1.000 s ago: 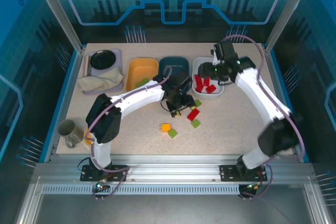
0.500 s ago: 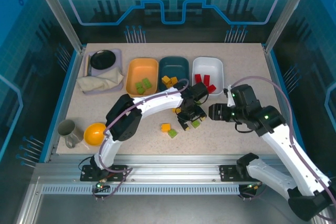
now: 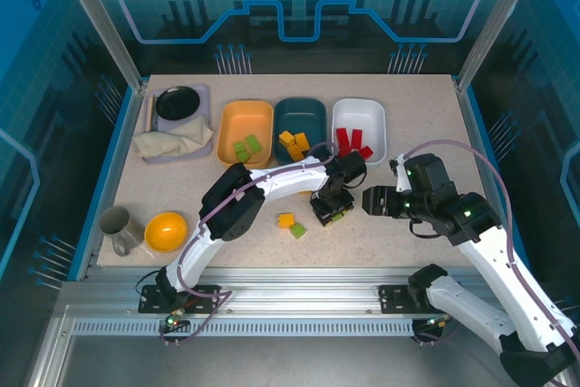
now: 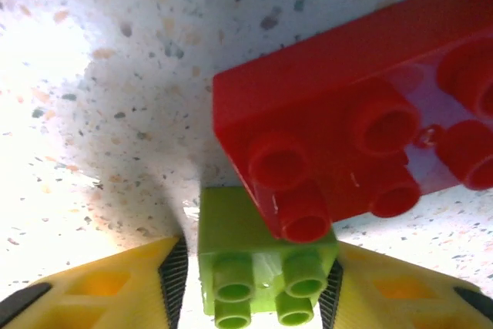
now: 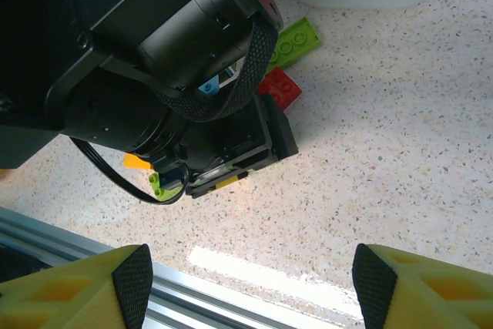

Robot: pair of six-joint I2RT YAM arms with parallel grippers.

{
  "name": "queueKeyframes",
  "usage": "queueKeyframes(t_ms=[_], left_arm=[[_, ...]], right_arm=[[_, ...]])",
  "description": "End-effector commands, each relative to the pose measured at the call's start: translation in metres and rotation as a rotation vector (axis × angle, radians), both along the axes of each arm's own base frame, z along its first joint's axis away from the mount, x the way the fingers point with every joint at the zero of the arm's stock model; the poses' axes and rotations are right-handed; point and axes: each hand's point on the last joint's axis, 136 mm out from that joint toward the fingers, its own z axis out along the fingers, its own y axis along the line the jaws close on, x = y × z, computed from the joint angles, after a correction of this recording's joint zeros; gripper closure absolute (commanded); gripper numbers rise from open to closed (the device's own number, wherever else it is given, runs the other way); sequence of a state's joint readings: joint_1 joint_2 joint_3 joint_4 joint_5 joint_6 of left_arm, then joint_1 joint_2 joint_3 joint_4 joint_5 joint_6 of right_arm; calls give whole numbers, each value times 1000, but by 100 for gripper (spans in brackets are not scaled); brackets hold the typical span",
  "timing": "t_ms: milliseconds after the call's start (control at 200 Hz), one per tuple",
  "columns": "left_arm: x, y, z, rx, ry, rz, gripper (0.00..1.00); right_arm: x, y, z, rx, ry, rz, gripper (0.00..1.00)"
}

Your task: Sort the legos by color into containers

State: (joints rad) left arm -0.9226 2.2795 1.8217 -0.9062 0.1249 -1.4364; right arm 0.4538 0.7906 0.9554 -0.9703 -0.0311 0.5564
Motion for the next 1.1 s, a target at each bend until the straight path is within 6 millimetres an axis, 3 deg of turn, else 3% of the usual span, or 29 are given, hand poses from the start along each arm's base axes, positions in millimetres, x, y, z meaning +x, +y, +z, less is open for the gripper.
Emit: queueKeyframes(t_ms=[0,105,190,310,400,585,710,795,815,1010,1055,1095], left_arm=[[0,3,-5,38,-23,-18,57],[-1,4,-3,32,-28,-40,69],[-3,9,5,37,-37,-61,71],[-6,21,31,35,-81,-96,71],[-9,36,56,38,-123,-122,71],[3,84,104,58,-228,-112,71],[33,124,130,97,-320,-102,71],[59,153,141,123,-355,-88,71],[65,160,143,128,-360,-83,71],[129,229,142,201,-393,-6,71],[144,242,140,221,-398,10,70],[155,253,135,235,-396,28,70]], right_arm=[[-9,3,-6,12,31,15,28],[-10,3,-6,17,32,15,28],[-10,3,-5,19,28,19,28],[-12,7,0,32,10,50,28],[-14,22,13,103,-30,129,28],[-14,53,37,263,-111,259,27],[-4,69,32,299,-97,280,27],[7,90,42,325,-153,310,27],[9,94,33,318,-145,314,26],[36,149,35,326,-232,357,24],[43,158,26,322,-220,358,23],[51,168,37,337,-238,361,22]])
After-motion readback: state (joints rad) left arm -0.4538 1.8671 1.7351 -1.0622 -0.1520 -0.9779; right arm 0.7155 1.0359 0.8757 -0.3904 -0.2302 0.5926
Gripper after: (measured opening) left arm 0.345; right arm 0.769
